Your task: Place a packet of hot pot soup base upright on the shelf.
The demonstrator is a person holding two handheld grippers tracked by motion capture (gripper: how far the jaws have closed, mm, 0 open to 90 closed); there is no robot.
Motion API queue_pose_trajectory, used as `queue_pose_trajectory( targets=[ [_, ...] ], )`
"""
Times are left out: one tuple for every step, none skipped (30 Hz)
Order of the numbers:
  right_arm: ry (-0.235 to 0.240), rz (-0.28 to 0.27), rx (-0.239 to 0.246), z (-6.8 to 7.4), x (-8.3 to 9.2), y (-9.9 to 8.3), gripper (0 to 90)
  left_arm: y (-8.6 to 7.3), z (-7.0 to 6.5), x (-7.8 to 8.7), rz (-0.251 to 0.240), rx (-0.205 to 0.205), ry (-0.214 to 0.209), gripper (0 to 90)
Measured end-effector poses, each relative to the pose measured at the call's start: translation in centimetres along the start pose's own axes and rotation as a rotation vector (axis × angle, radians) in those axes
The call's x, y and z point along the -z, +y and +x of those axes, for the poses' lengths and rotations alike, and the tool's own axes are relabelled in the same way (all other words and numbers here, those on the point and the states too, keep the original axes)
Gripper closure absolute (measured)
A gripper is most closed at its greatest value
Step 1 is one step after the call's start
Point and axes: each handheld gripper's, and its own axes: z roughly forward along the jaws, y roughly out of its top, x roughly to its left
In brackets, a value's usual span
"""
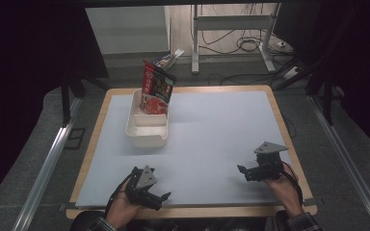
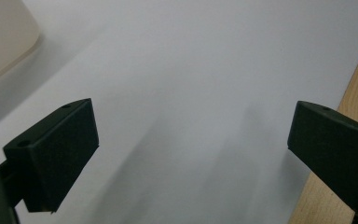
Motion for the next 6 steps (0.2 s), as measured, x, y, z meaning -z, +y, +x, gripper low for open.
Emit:
queue_pose_trajectory(
  targets=[
    [0.000, 0.008, 0.001, -0.02, -0.04, -0.11, 0.7, 0.00, 0.00, 0.00, 0.000, 0.000, 0.000, 1.6],
    [-0.001, 0.018, 0.000, -0.02, -0.09, -0.22, 0.7, 0.00, -0.01, -0.01, 0.001, -0.001, 0.001, 1.6],
    [-0.002, 0.024, 0.000, -0.04, -0.19, -0.31, 0.7, 0.00, -0.01, -0.01, 0.001, -0.001, 0.001, 1.6],
    [-0.001, 0.029, 0.001, -0.07, -0.26, -0.33, 0.7, 0.01, 0.00, -0.01, 0.001, -0.002, 0.001, 1.6],
    [-0.001, 0.033, 0.004, -0.09, -0.29, -0.33, 0.7, 0.03, 0.00, -0.01, 0.001, -0.002, 0.002, 1.6],
    [0.001, 0.035, 0.007, -0.09, -0.32, -0.33, 0.6, 0.05, 0.02, -0.03, 0.000, -0.003, 0.003, 1.6]
  ],
)
